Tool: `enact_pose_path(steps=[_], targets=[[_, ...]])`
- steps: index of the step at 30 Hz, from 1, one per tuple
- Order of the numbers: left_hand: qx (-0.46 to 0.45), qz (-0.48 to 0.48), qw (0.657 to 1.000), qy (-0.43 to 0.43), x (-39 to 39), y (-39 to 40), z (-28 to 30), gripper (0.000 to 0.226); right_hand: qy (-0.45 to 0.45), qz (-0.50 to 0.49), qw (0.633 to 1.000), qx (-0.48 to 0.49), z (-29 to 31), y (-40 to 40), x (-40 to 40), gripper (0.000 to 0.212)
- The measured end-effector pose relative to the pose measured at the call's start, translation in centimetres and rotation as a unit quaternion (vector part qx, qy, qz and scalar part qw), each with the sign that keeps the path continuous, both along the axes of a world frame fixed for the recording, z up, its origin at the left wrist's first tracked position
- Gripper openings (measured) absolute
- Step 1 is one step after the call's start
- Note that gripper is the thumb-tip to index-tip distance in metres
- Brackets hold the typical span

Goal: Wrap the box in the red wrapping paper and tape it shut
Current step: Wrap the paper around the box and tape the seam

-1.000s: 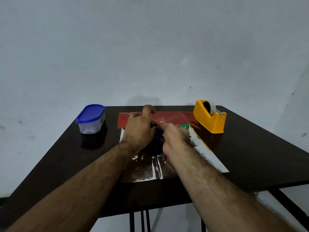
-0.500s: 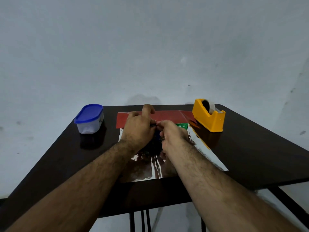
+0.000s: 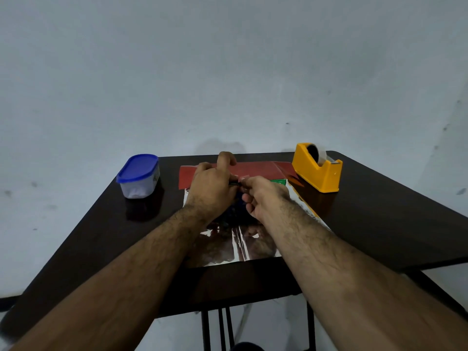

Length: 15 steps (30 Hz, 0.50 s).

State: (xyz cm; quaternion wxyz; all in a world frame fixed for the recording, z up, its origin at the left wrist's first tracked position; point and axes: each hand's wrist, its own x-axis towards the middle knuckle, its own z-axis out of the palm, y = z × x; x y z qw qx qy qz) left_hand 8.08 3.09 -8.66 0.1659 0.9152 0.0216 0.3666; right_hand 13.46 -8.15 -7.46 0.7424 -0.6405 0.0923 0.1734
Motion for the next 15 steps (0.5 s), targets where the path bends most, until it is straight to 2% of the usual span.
enact_pose_path(steps=[5,10,12,15], targets=[[-0.003,0.003,1.0,0.003,-0.2,-0.2,0.2,0.05,-0.008,-0.035,0.999,-0.014,-0.3,0.1,0.2,0.014],[-0.008,0.003,1.0,-0.001,-0.2,-0.3,0.3,0.045,-0.034,-0.084,0.996,0.013,-0.8,0.5,-0.1,0.016],[-0.007,0.001,1.0,-0.004,-0.4,-0.4,0.4,0.045,-0.043,-0.072,0.996,0.022,-1.1,0.6,0.1,0.018],[-0.015,0.003,1.0,0.0,-0.5,-0.7,0.5,0.045,-0.049,0.011,0.997,0.055,-1.6,1.0,0.3,0.015]])
